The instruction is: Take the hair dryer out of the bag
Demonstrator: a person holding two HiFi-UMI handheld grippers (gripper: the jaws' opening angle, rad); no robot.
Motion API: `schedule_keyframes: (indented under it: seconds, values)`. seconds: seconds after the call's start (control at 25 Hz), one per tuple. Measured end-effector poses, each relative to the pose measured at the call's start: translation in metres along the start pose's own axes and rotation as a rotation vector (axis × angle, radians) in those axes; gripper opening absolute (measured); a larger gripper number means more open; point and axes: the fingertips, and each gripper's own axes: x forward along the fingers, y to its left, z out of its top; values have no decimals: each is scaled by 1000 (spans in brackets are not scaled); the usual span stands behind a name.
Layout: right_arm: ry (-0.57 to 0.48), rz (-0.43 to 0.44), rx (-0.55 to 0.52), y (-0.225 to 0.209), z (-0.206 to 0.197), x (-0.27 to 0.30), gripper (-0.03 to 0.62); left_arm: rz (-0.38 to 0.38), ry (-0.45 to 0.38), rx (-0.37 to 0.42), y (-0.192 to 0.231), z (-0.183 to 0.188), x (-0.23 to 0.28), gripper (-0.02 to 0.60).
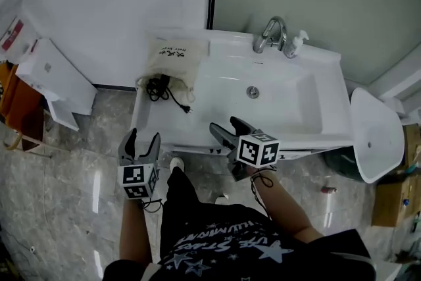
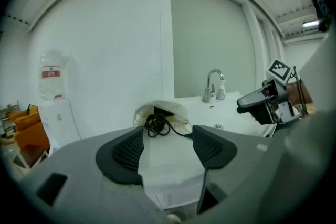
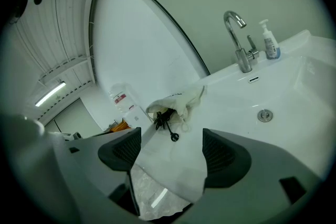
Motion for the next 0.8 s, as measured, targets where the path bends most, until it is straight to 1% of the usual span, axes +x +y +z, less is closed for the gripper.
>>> schedule_keyframes:
  seconds: [0.12, 0.36, 0.44, 0.52, 0.56, 0.68, 0.72, 0.76, 0.8]
  values:
    - [16, -20, 13, 4, 10, 39, 337, -31, 0, 37, 34, 15, 46, 306]
    - [79, -14, 24, 28, 27, 115, 330, -116, 40, 126, 84, 29, 120, 307]
    - [104, -15, 41, 33, 28, 136, 330, -141, 48, 155, 95, 32, 138, 307]
    - [140, -6, 65, 38, 26, 156, 316, -168, 59, 177, 103, 32, 155, 305]
    - [160, -2, 77, 41, 25, 166, 304, -183, 67, 187, 105, 32, 163, 305]
    - [207, -7, 117, 44, 23, 195, 298, -227, 97, 219, 108, 28, 186, 301]
    - [215, -15, 137, 43, 24, 205, 298, -243, 104, 228, 108, 25, 193, 292]
    - [220, -24, 162, 41, 25, 213, 298, -258, 110, 234, 107, 23, 199, 266]
    - [222, -32, 187, 39, 27, 222, 298, -270, 112, 240, 107, 22, 204, 210]
